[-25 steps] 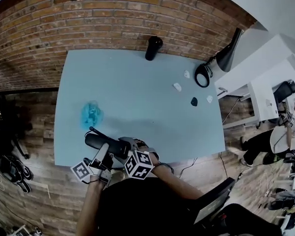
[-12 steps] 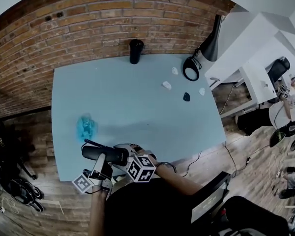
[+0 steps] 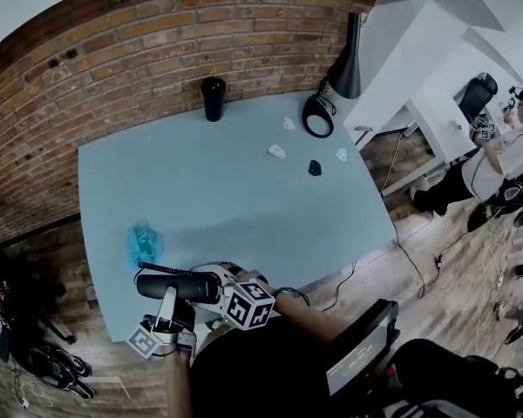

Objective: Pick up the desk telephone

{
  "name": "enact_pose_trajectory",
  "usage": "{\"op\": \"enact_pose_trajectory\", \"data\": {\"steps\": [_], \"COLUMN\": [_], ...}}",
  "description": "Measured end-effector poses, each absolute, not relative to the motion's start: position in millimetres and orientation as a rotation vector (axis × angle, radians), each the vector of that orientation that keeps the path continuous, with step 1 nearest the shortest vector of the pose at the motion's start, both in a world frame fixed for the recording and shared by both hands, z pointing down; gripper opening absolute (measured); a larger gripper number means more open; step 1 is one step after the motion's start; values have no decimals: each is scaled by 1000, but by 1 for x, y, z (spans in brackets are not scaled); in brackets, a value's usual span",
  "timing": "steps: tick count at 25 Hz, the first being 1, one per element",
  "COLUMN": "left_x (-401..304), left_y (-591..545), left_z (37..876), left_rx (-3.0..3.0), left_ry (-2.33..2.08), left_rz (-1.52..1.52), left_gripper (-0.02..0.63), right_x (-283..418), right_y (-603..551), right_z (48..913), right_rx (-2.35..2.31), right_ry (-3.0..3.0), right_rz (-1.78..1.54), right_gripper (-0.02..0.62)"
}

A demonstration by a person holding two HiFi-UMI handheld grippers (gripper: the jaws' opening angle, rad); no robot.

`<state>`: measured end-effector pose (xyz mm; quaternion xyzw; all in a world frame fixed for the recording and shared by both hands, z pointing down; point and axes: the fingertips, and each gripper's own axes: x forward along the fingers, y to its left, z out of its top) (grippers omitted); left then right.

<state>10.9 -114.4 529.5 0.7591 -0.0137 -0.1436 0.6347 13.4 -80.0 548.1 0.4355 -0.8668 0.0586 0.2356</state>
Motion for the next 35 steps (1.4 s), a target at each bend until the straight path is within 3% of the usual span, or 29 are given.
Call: {"op": "enact_pose_trajectory", "data": {"steps": [11,17,26,30,35], "left_x": [14,-30,-44,-24,-4], "left_y": [-130,-172,-182,-180,-182], "left_z": [529,541,540,518,480], "left_rx": [1797,1904,2167,2266,2567], "left_ry": [-117,-337,-552,-566,-622], "left_rz": [-271,-247,9,-6,83], "left_gripper": [293,293,295,295,295], "right_x": [23,46,58,67,91], "right_y": [-88,-88,-105,-114,-127], "right_z": [549,544,524,480,431], "right_rx": [1238,1330,1450,1577,1782], "right_ry": [-2317,-2348,-2409,-2486,-2452], "right_rz": [123,227,283,270,158], "right_gripper": [296,298,298,270,148]}}
